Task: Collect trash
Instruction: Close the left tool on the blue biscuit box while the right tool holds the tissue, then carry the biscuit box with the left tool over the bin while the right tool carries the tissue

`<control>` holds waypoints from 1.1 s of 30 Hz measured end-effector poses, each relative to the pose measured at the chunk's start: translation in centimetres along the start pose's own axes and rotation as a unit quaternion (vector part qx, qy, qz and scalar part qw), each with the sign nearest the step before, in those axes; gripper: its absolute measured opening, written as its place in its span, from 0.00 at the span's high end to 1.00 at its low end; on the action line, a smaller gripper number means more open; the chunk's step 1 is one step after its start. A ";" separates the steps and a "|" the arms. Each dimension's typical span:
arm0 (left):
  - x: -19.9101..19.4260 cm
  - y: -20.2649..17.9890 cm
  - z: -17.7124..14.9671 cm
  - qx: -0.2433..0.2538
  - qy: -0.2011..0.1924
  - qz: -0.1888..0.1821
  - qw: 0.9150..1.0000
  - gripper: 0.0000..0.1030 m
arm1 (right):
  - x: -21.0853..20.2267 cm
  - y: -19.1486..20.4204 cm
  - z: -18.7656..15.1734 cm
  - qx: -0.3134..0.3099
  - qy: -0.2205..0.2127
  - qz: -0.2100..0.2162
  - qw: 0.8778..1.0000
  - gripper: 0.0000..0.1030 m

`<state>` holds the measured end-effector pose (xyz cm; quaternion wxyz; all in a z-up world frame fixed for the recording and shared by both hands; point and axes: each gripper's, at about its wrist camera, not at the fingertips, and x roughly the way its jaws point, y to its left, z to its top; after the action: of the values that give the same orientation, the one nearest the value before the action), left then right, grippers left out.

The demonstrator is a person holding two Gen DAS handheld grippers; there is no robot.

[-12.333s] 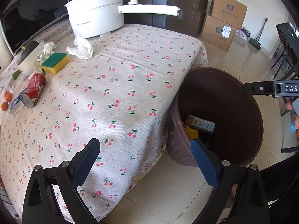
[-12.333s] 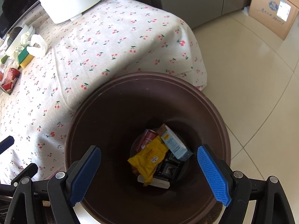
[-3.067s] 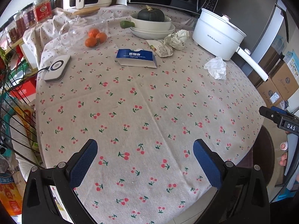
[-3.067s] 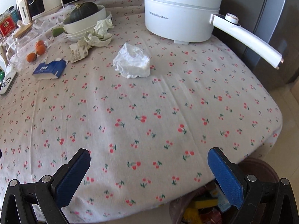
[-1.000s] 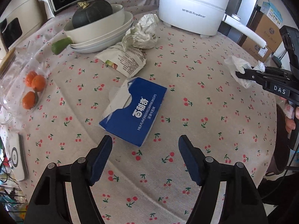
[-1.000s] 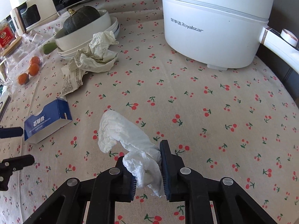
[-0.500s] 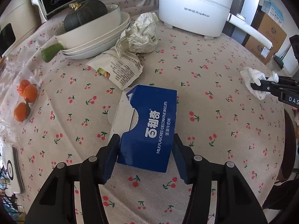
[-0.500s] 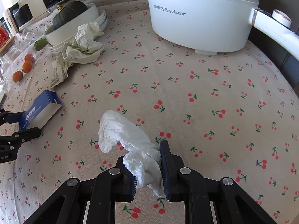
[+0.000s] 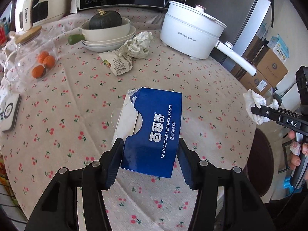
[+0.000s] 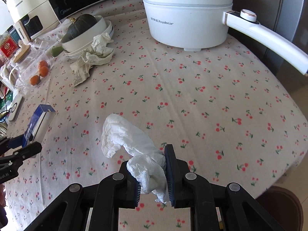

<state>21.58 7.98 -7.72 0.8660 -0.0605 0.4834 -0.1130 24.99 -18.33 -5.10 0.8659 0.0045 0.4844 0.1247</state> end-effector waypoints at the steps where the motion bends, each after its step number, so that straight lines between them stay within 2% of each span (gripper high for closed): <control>1: -0.4 -0.5 -0.6 0.003 0.002 0.002 1.000 0.44 | -0.5 -0.1 -0.5 0.002 -0.001 0.001 1.000 0.81; 9: -3.8 -3.4 -4.8 0.002 -0.007 -0.020 1.000 0.44 | -4.5 -0.9 -4.7 0.024 -0.008 0.012 1.000 0.81; 14: -4.5 -5.2 -6.8 0.011 -0.005 -0.023 1.000 0.44 | -5.7 -2.3 -7.0 0.050 -0.002 0.017 0.999 0.81; 17: -4.5 -6.3 -7.4 0.020 -0.003 -0.022 1.000 0.44 | -6.2 -3.0 -8.2 0.061 0.010 0.022 0.998 0.81; 24: -4.4 -9.1 -8.2 0.040 0.005 -0.038 0.998 0.44 | -7.3 -4.2 -10.6 0.036 0.013 0.006 0.999 0.81; 33: -2.3 -14.3 -8.7 0.079 0.029 -0.069 0.994 0.44 | -8.4 -10.1 -14.2 0.068 0.025 -0.024 0.997 0.81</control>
<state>11.07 -5.27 -7.35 0.8435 -0.0215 0.4929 -0.2124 11.04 -31.60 -6.90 0.8538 0.0486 0.5135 0.0705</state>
